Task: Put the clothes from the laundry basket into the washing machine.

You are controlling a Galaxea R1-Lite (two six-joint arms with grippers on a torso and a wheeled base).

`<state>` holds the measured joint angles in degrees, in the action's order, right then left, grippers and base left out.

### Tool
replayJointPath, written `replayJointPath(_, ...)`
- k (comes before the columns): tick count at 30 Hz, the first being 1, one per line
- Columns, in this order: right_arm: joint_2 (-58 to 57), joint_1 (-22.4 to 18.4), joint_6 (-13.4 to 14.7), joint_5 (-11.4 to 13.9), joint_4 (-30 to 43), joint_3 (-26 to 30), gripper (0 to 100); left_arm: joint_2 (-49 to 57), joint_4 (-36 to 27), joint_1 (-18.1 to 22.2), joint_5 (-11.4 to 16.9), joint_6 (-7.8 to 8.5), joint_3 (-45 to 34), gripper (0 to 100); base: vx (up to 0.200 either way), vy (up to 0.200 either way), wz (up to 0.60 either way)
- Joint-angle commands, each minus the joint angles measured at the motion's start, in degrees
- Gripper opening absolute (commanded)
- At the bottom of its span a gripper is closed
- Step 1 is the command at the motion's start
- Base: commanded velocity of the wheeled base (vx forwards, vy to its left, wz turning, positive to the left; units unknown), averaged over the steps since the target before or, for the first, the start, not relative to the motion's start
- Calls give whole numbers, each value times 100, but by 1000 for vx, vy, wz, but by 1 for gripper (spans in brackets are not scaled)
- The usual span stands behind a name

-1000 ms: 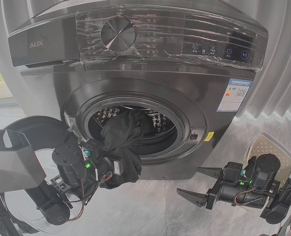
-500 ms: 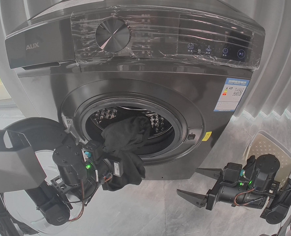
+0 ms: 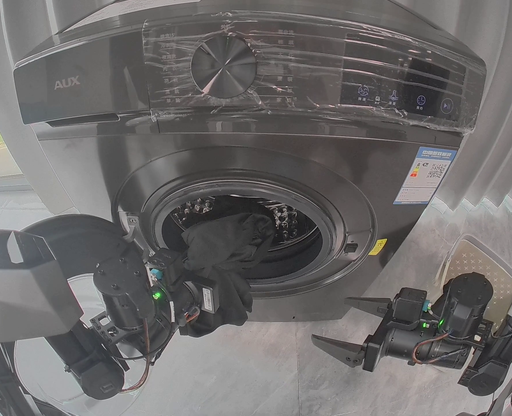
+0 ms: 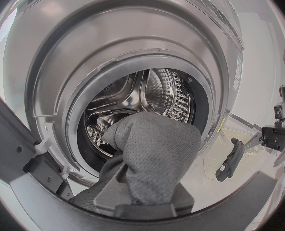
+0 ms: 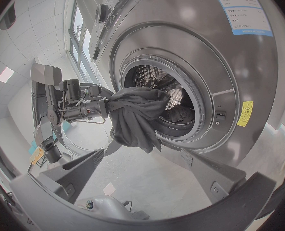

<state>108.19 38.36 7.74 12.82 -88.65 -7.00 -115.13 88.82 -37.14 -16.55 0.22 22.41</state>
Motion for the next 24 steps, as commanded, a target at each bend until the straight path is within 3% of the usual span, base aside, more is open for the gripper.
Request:
replayJointPath(1,-17,57,-9,18,-3,243,100,-1,21,-21,-6,-13,1,0,200,0,0)
replayJointPath(3,-96,347,-9,106,-3,524,100,8,21,-21,12,-22,9,0,0,0,0)
replayJointPath(7,-246,883,-9,177,-3,700,100,25,12,-170,65,-250,62,0,0,0,0)
replayJointPath(11,-255,1033,-9,177,-3,700,100,-62,4,-179,65,-224,220,0,0,0,0)
replayJointPath(12,-255,1033,-9,177,-3,700,100,-273,12,-153,47,-75,370,0,0,0,0)
replayJointPath(13,-237,1252,-1,177,6,700,100,-317,4,-144,38,-31,405,0,0,0,0)
replayJointPath(15,-237,1279,-1,177,-3,700,100,-326,-5,-126,73,-66,405,0,0,0,0)
replayJointPath(17,-237,1305,-1,177,-3,700,100,-361,-14,-65,188,-171,484,0,0,0,0)
replayJointPath(21,-255,1332,-1,177,-3,700,100,-423,-31,-21,785,-505,809,0,0,0,0)
replayJointPath(23,-255,1332,-1,177,-3,700,100,-458,-40,-12,838,-549,976,0,0,0,0)
replayJointPath(24,-246,1332,-1,177,-3,700,100,-484,-84,5,838,-646,1046,0,0,0,0)
